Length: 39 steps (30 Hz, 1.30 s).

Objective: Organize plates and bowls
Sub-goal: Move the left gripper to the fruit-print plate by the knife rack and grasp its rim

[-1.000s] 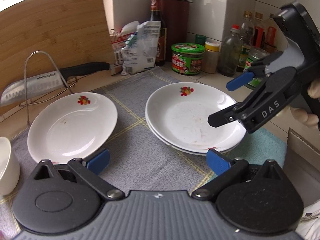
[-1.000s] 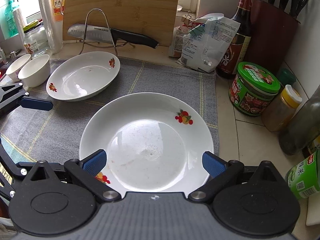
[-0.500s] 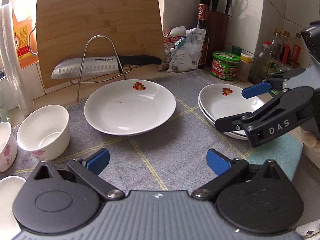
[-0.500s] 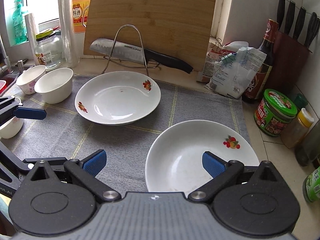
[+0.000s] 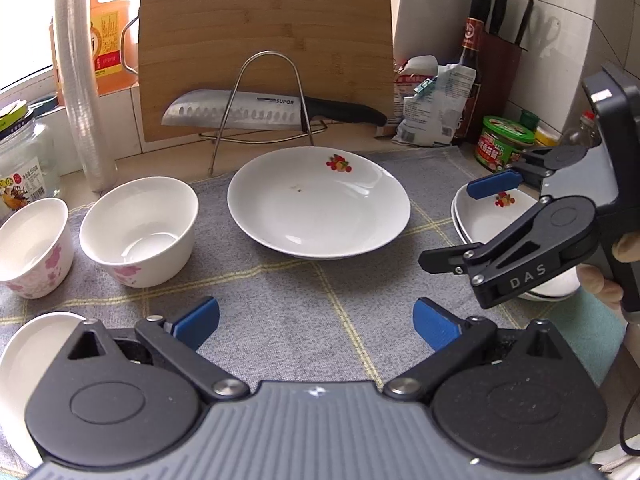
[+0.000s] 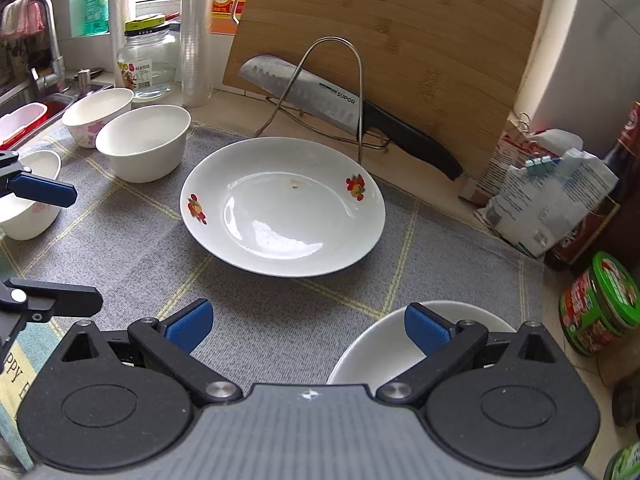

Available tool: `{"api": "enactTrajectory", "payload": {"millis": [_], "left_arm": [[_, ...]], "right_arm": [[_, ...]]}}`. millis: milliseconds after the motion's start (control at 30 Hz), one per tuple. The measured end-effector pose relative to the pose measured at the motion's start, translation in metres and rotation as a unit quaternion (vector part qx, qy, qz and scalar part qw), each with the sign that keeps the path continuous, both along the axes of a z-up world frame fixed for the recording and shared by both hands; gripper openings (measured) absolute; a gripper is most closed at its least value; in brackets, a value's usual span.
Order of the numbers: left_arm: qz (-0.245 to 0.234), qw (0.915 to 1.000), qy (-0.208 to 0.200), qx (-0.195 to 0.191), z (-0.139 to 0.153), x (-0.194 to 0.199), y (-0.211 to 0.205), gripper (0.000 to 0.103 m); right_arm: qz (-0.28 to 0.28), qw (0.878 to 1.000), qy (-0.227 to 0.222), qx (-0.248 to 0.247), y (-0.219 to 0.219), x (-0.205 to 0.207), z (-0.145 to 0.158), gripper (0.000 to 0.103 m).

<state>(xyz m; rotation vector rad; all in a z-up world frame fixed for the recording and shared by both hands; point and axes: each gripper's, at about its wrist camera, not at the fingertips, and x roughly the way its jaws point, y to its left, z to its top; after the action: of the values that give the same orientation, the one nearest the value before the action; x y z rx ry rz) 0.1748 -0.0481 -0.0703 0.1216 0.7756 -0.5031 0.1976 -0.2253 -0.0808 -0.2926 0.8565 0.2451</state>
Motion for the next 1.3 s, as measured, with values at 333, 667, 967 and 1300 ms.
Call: {"api": "enactTrajectory", "payload": {"millis": [333, 667, 967, 1300], "left_arm": [[0.024, 0.9993, 0.005, 0.028, 0.010, 0.015, -0.014, 0.102], [-0.030, 0.9991, 0.028, 0.013, 0.027, 0.059, -0.024, 0.102], [-0.046, 0.9974, 0.020, 0.051, 0.037, 0.113, -0.032, 0.102], [-0.073, 0.9915, 0.077, 0.076, 0.013, 0.181, -0.054, 0.102]], "right_arm": [[0.066, 0.997, 0.045, -0.004, -0.001, 0.042, -0.028, 0.103], [0.081, 0.994, 0.069, -0.005, 0.003, 0.063, -0.045, 0.103], [0.080, 0.992, 0.097, 0.026, 0.000, 0.072, -0.048, 0.103], [0.066, 0.993, 0.093, 0.030, 0.002, 0.072, -0.049, 0.103]]}}
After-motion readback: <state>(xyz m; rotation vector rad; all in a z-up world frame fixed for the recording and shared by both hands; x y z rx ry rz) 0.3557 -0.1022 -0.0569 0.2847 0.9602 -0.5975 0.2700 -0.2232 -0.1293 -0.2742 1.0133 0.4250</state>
